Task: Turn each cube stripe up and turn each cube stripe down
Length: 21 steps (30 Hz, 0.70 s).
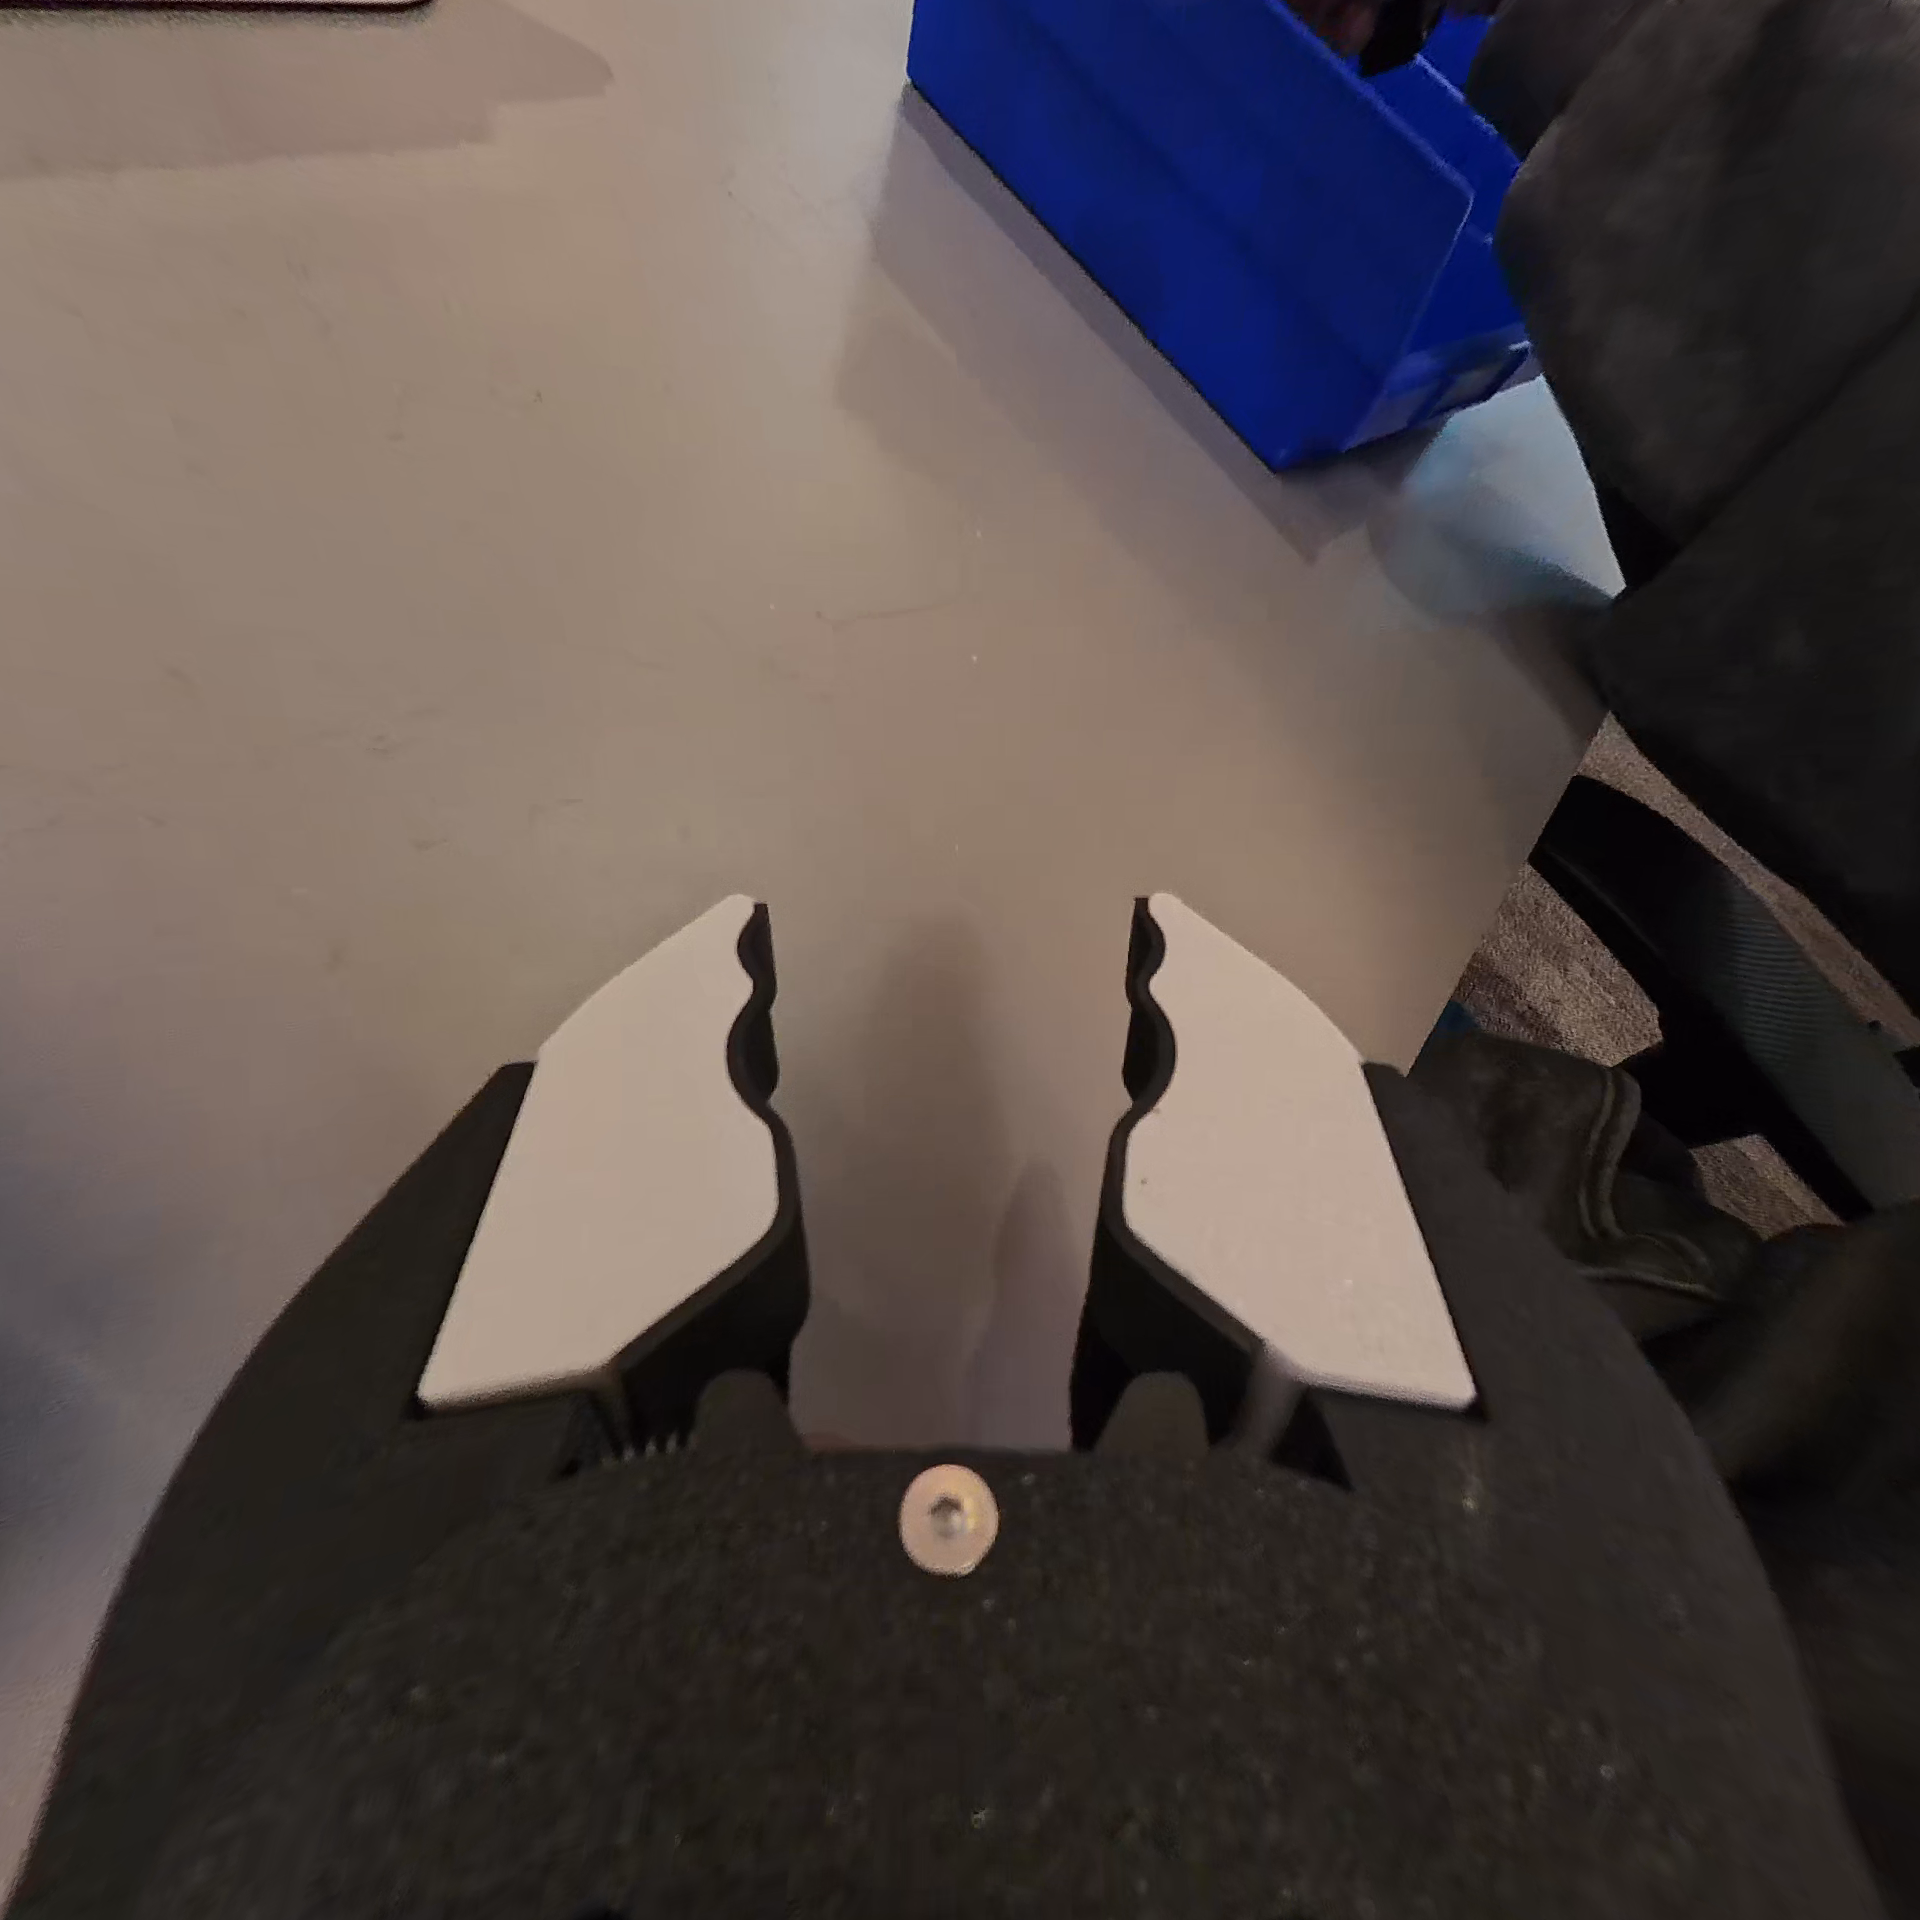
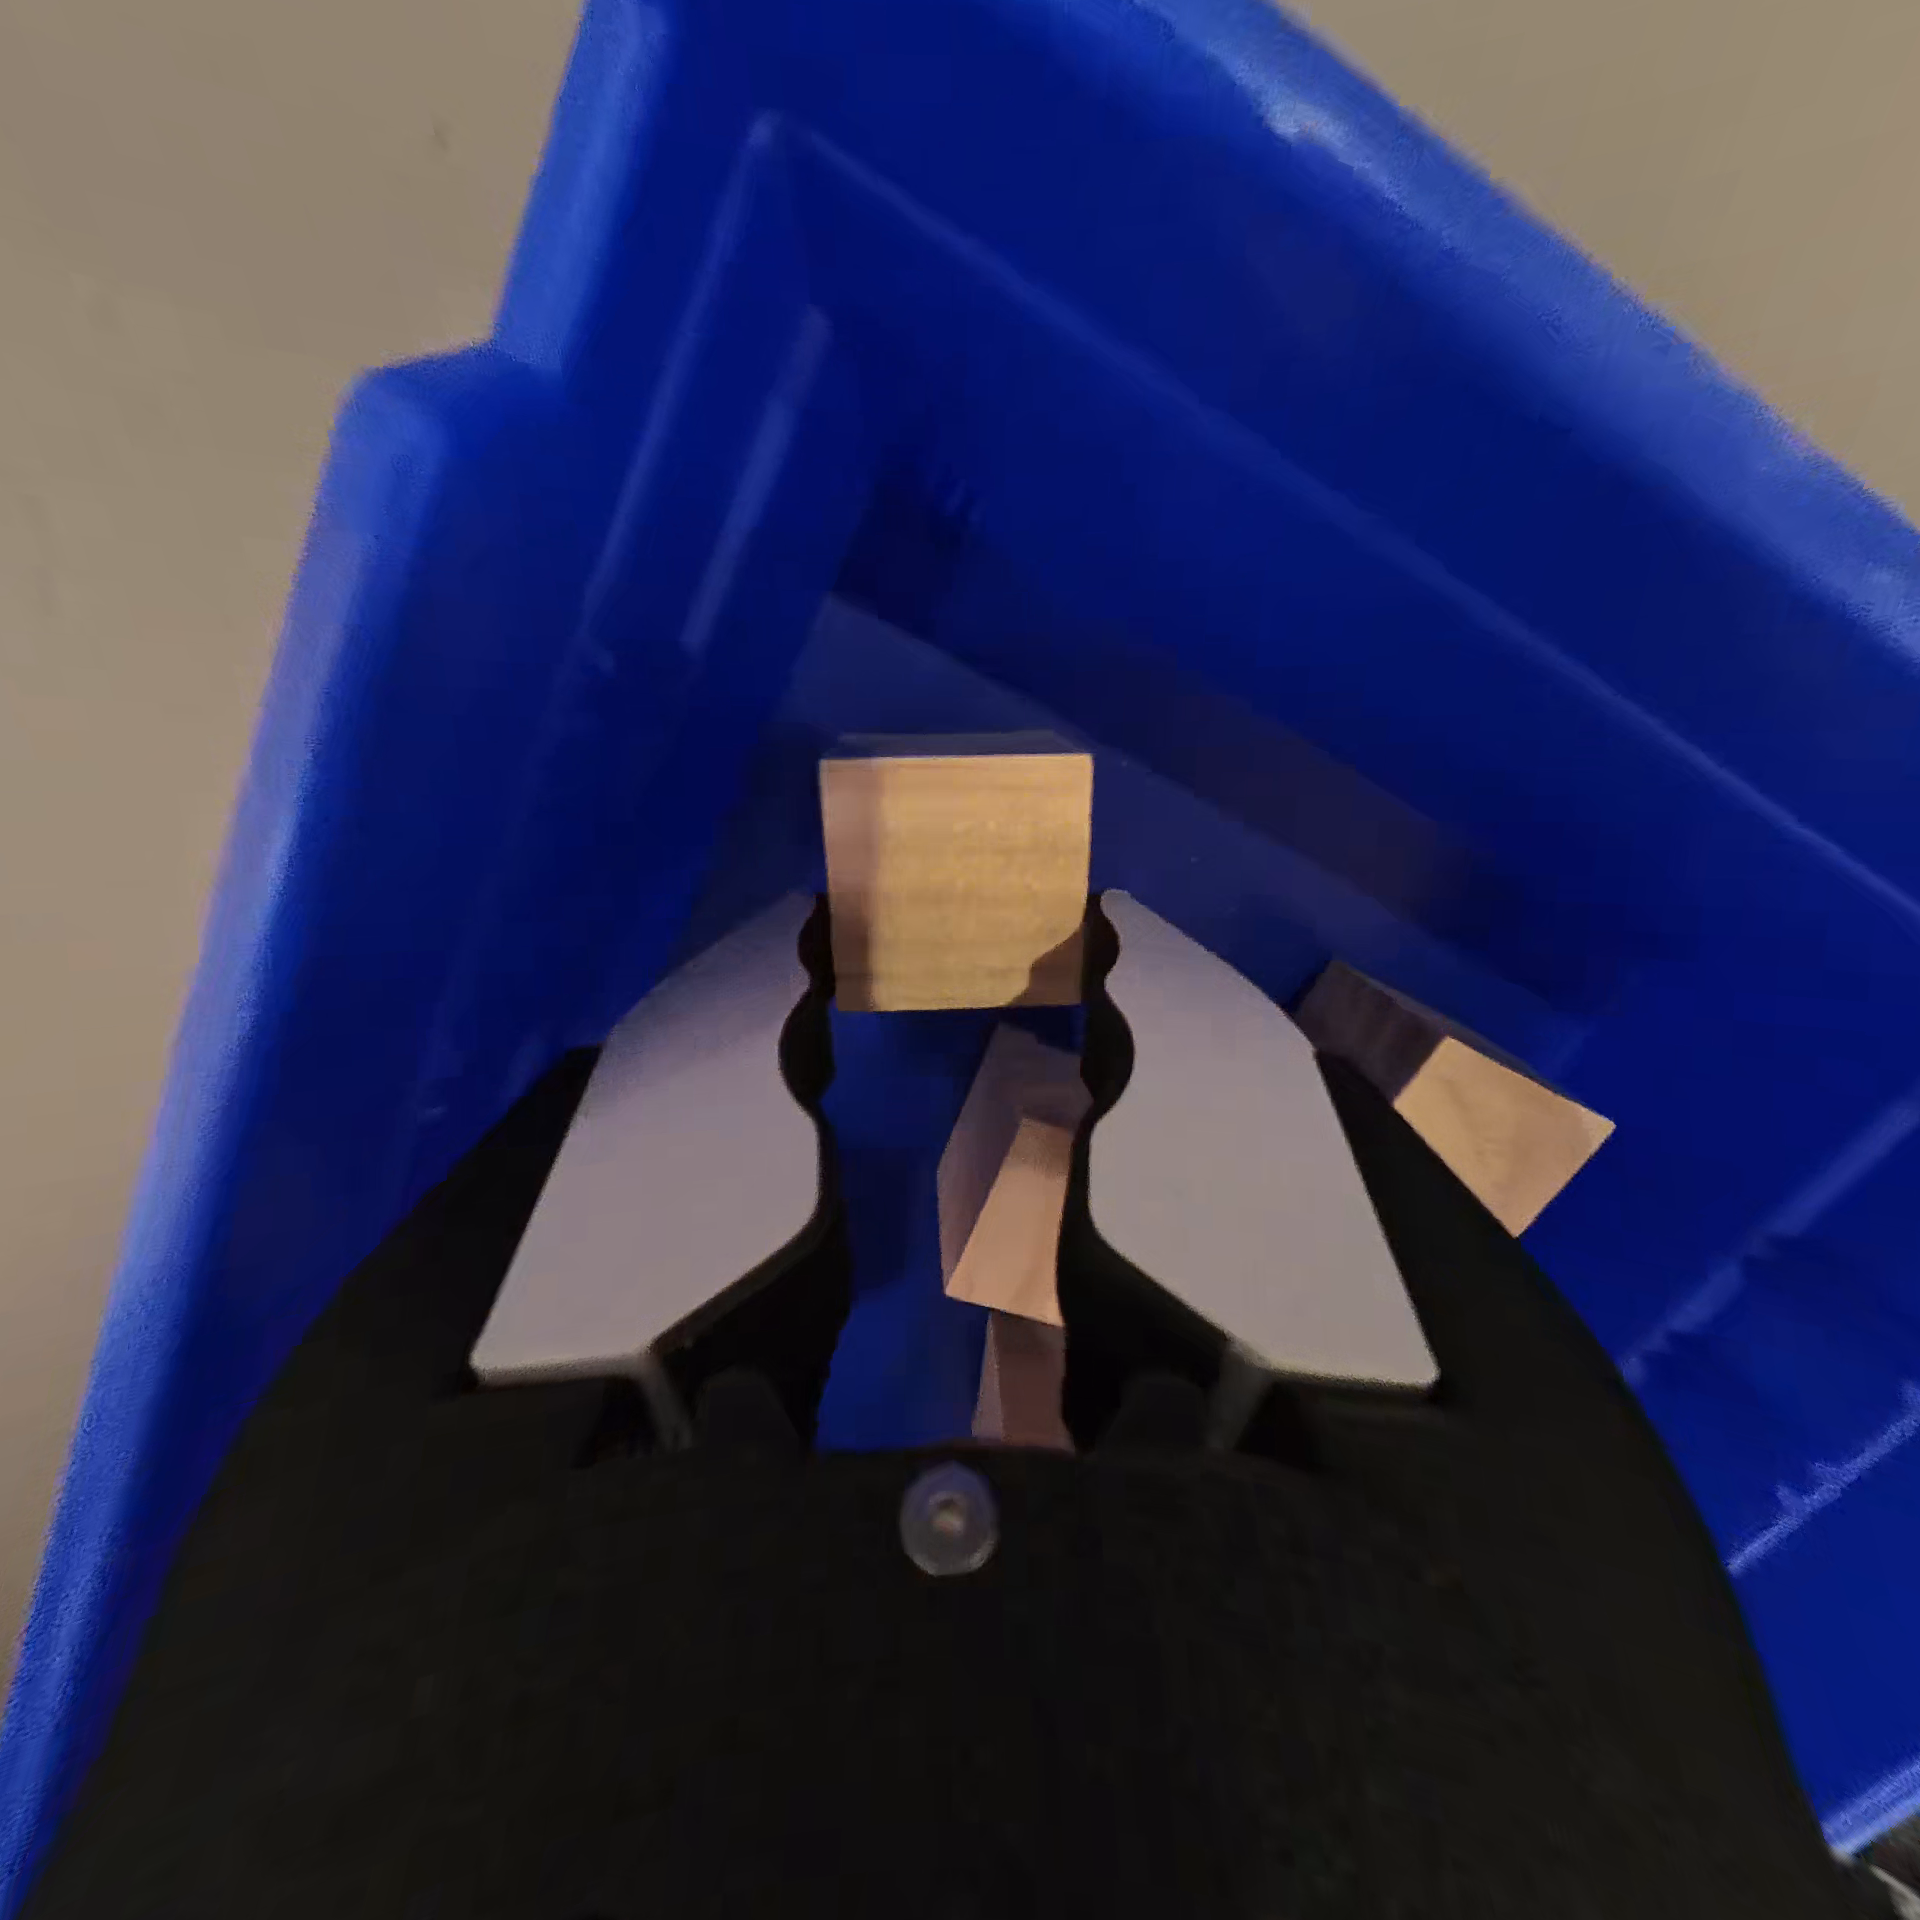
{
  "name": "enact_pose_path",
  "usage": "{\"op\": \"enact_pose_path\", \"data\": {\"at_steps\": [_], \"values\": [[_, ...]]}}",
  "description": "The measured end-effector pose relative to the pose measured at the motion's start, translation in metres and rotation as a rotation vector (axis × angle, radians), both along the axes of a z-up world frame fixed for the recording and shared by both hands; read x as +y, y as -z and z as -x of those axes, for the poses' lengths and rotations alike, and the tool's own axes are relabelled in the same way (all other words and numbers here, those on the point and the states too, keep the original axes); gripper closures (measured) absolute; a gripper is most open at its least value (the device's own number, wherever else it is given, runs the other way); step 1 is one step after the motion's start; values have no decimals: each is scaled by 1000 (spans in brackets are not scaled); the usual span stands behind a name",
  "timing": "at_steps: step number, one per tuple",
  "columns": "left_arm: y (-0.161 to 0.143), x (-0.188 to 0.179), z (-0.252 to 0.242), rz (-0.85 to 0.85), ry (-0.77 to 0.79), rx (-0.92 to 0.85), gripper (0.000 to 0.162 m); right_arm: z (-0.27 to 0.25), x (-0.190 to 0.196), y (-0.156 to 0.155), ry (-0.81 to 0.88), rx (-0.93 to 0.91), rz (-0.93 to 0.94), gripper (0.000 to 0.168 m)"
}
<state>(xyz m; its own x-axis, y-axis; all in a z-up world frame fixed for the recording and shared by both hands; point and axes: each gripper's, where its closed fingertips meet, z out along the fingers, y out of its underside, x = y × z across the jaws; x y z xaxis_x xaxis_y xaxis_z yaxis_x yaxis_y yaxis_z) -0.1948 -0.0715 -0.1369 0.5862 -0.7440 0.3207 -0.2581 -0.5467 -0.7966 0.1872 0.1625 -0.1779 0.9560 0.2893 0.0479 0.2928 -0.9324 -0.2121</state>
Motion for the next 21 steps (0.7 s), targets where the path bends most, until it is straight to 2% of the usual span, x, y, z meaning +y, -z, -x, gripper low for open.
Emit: {"op": "enact_pose_path", "data": {"at_steps": [2, 3, 4, 7, 10, 12, 14, 17, 19, 21], "values": [[1, 0, -1, 6, 1, -2, 97, -4, 3, -4, -8, -29, -49, 118], [1, 0, -2, 12, 4, -6, 97, -8, 2, -10, -9, -43, -73, 105], [2, -1, -2, 18, 8, -8, 97, -10, -1, -22, -6, -40, -107, 99], [0, -1, -1, 13, 6, -10, 97, -11, -17, -97, 31, 29, -367, 103], [-1, 0, -1, 9, 6, -13, 97, 45, -63, -185, -59, 348, -739, 111], [0, 0, -2, 12, 7, -10, 96, 110, -115, -215, -206, 659, -903, 118], [2, 1, -2, 12, 6, -4, 96, 171, -165, -201, -310, 886, -901, 111], [4, 2, -1, 9, -5, 6, 97, 240, -215, -137, -351, 1051, -801, 111], [2, 2, -1, 18, -13, -6, 97, 262, -228, -98, -418, 941, -770, 110], [-2, 1, 0, 20, -20, -21, 97, 268, -228, -80, -465, 793, -787, 113]]}}
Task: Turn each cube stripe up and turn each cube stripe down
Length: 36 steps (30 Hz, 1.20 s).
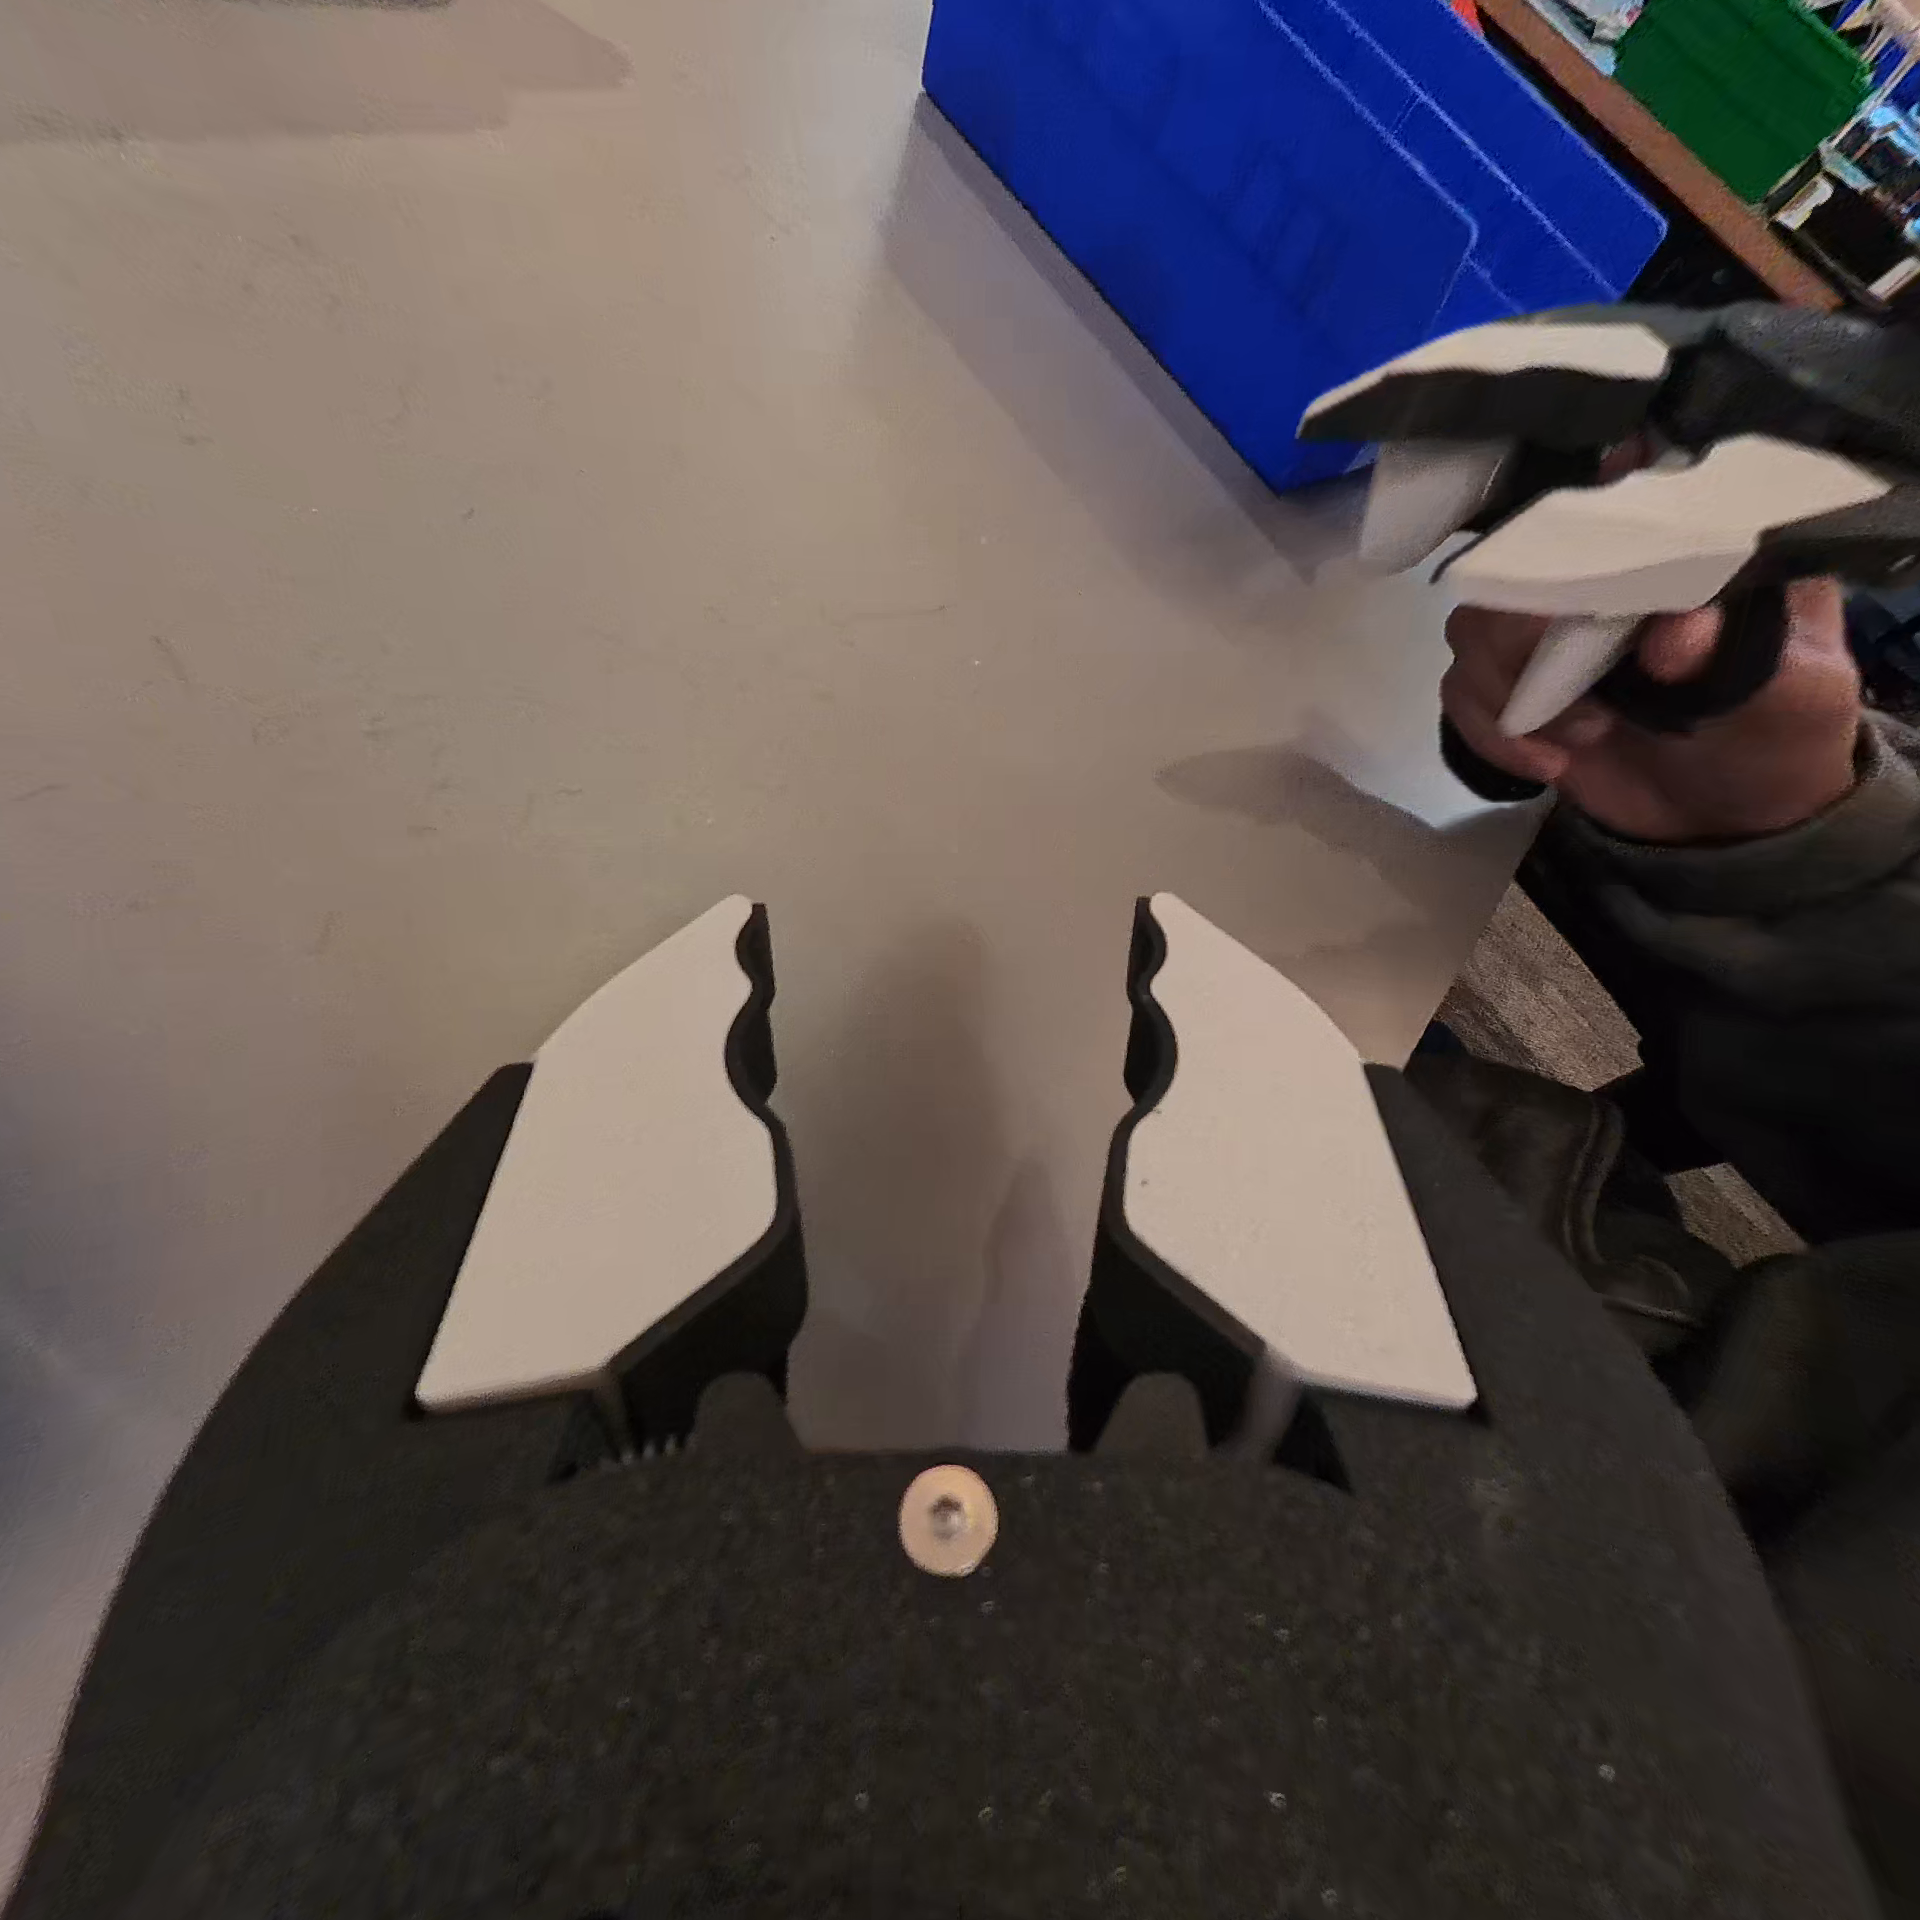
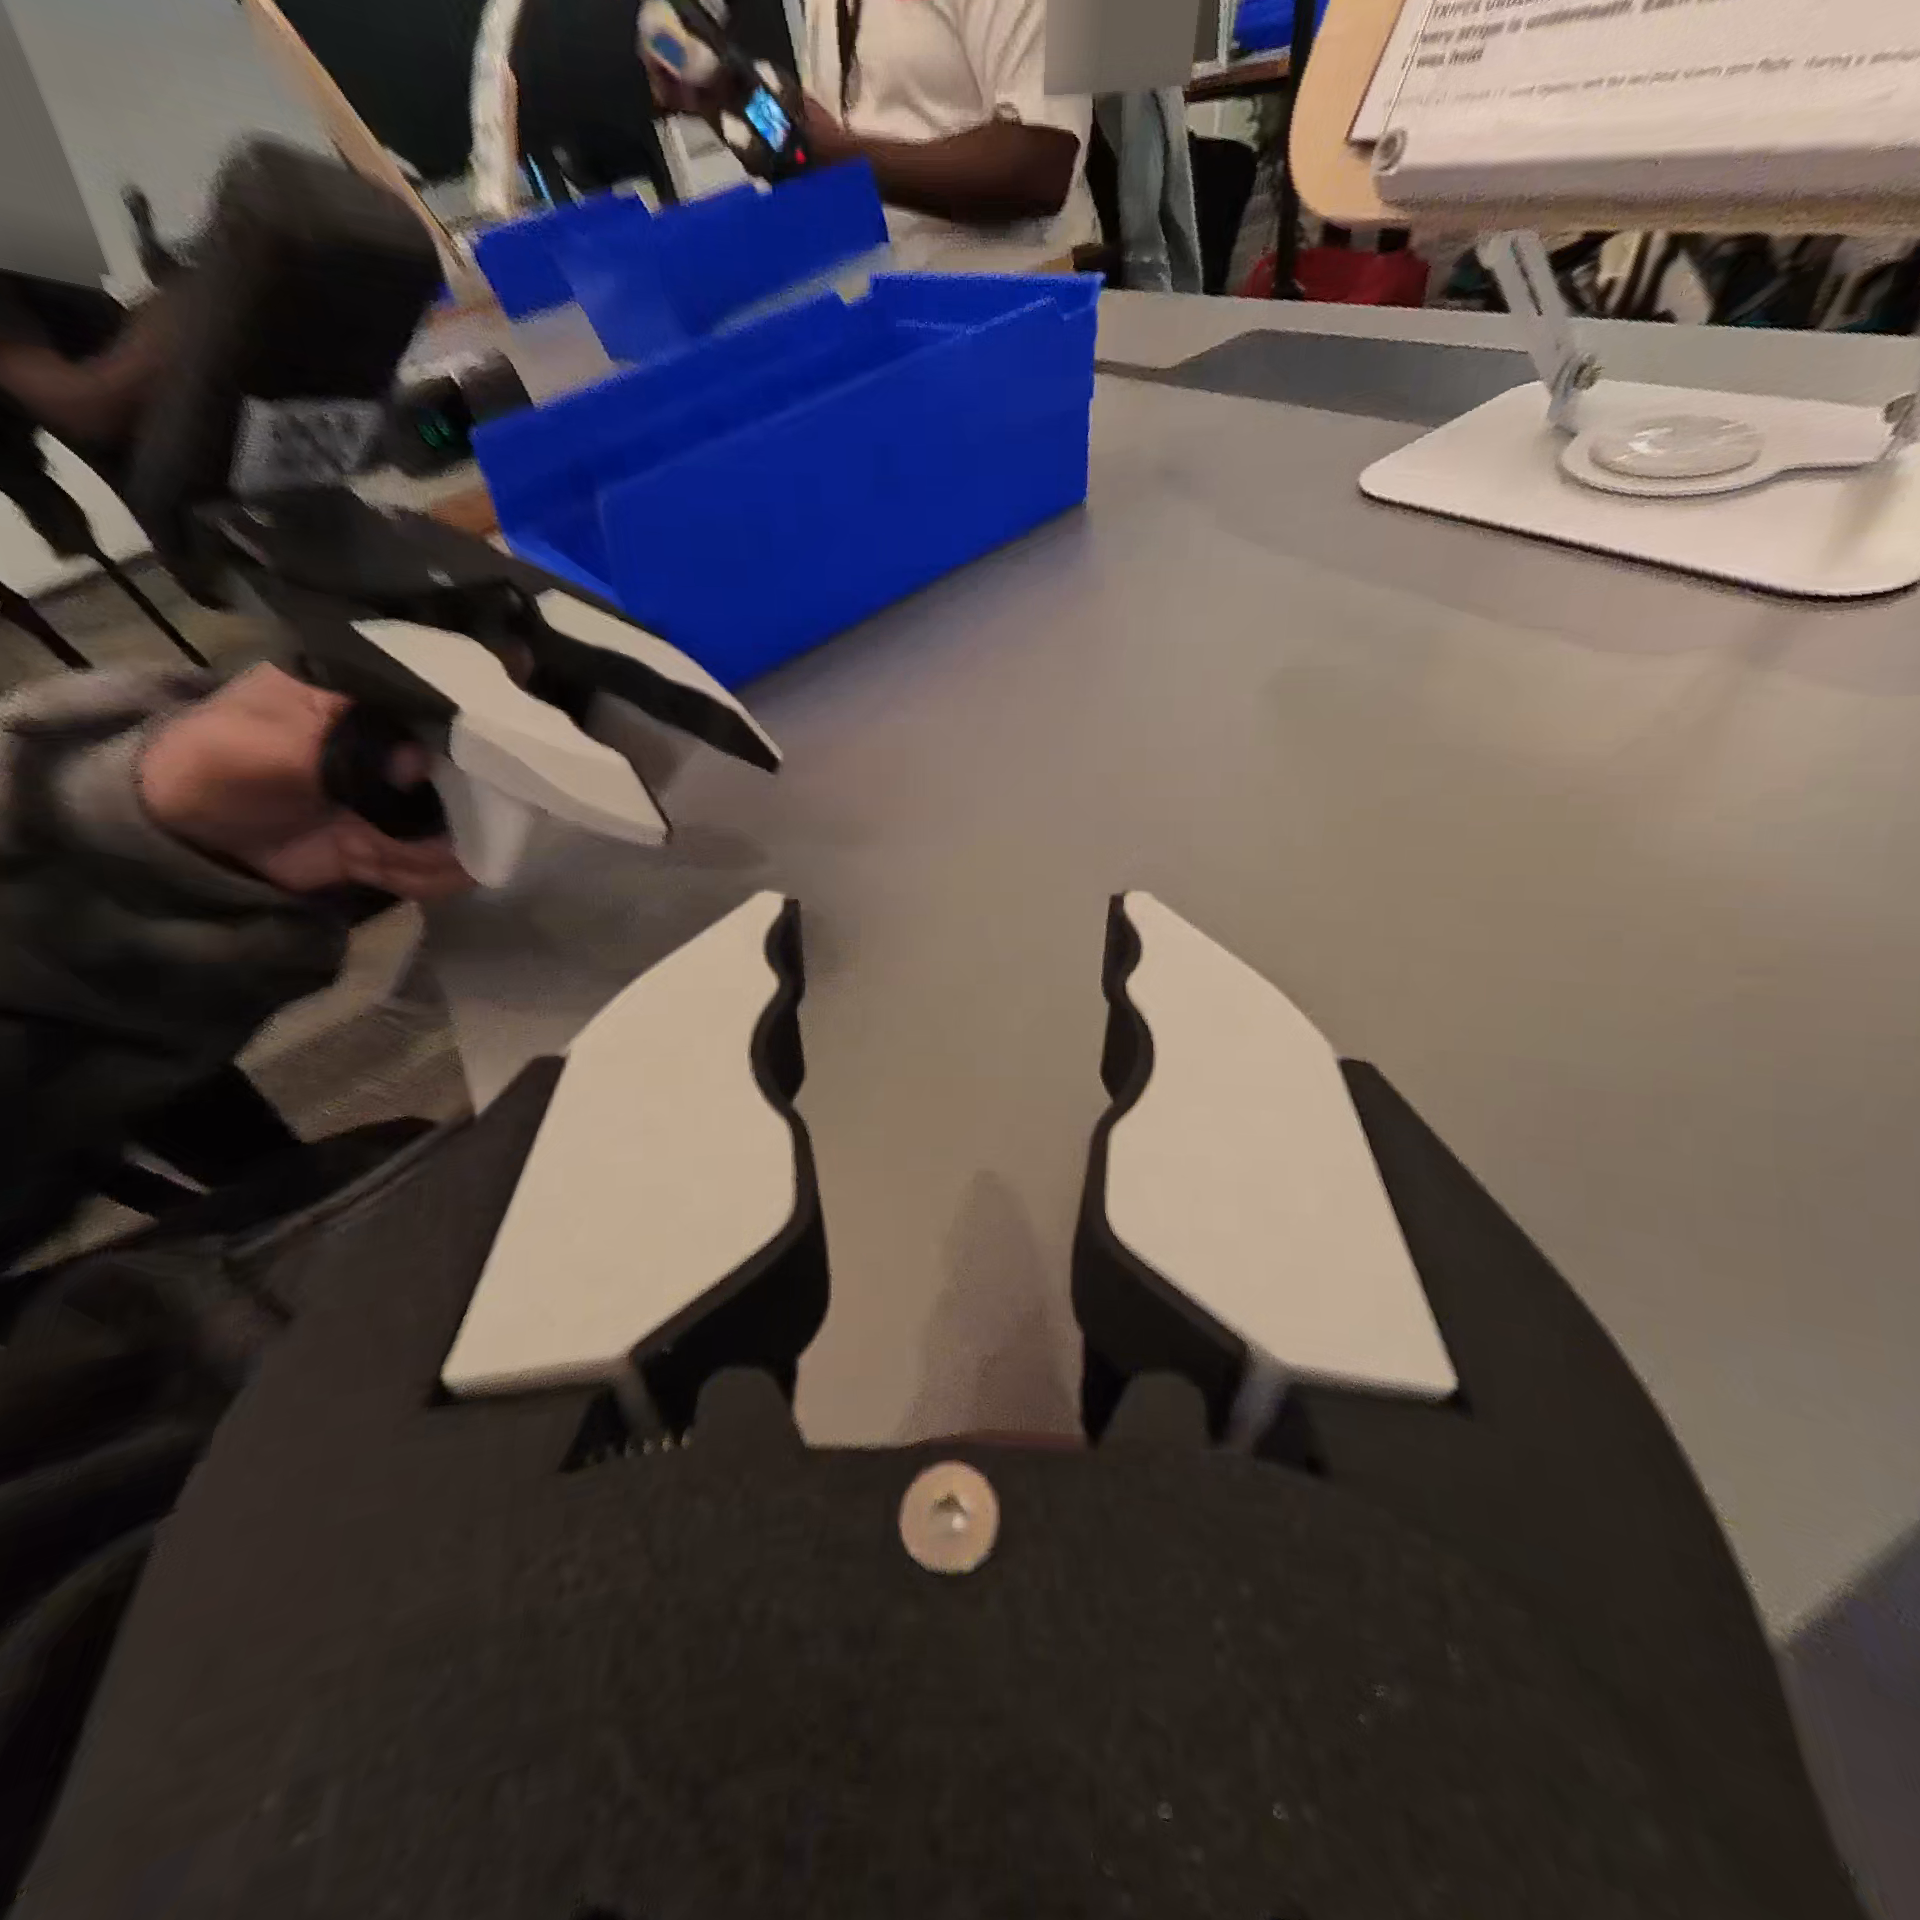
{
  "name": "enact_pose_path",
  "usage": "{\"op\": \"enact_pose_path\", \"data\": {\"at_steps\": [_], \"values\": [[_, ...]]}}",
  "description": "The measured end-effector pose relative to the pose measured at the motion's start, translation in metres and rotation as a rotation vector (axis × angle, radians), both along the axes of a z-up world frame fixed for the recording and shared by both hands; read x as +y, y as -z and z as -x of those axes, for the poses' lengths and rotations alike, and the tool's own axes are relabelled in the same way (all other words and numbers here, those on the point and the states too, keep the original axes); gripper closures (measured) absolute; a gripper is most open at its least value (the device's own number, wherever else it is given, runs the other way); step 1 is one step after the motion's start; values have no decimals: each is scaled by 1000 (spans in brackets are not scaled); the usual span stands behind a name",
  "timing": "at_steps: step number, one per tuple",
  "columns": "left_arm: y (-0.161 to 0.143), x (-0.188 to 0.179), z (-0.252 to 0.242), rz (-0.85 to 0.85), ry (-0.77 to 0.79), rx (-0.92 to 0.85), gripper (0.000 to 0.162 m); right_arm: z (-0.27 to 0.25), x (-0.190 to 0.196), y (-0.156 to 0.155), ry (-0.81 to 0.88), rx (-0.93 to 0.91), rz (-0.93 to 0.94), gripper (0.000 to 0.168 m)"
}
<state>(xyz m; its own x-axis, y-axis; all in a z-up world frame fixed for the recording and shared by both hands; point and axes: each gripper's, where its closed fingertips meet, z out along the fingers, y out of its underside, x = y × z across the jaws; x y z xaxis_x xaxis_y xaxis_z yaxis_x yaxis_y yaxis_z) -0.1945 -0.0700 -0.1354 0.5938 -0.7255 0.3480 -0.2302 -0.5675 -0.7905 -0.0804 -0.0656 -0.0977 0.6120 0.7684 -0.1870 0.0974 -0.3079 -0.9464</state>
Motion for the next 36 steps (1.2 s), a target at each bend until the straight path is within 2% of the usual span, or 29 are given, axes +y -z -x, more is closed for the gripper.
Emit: {"op": "enact_pose_path", "data": {"at_steps": [3, 4, 6, 9, 11, 13, 15, 17, 20, 27, 29, 33, 36], "values": [[-13, 1, 5, -30, -11, 10, 97, 15, -6, 7, -43, -12, 24, 113], [-24, -2, 7, -46, 25, 7, 93, 19, -9, 9, -56, -4, 42, 113], [-51, 8, 26, -80, 19, 69, 95, 24, -12, 14, -70, 3, 75, 113], [-88, 55, 84, -69, -119, 249, 100, 27, -14, 20, -97, 21, 124, 113], [-95, 99, 133, -3, -233, 421, 103, 28, -16, 23, -110, 32, 153, 114], [-86, 149, 182, 100, -347, 557, 108, 29, -21, 23, -124, 55, 184, 114], [-67, 191, 210, 250, -397, 581, 113, 30, -26, 18, -144, 77, 197, 114], [-46, 228, 241, 337, -478, 635, 102, 30, -29, 14, -147, 70, 175, 114], [-21, 263, 275, 407, -580, 701, 102, 28, -30, 16, -139, 32, 148, 114], [32, 282, 304, 522, -638, 788, 102, 27, -29, 20, -153, 30, 167, 115], [41, 280, 304, 544, -636, 768, 117, 26, -27, 23, -151, 27, 179, 115], [31, 273, 300, 543, -612, 714, 118, 25, -26, 24, -155, 43, 198, 116], [5, 266, 296, 489, -589, 658, 118, 25, -26, 25, -157, 47, 208, 116]]}}
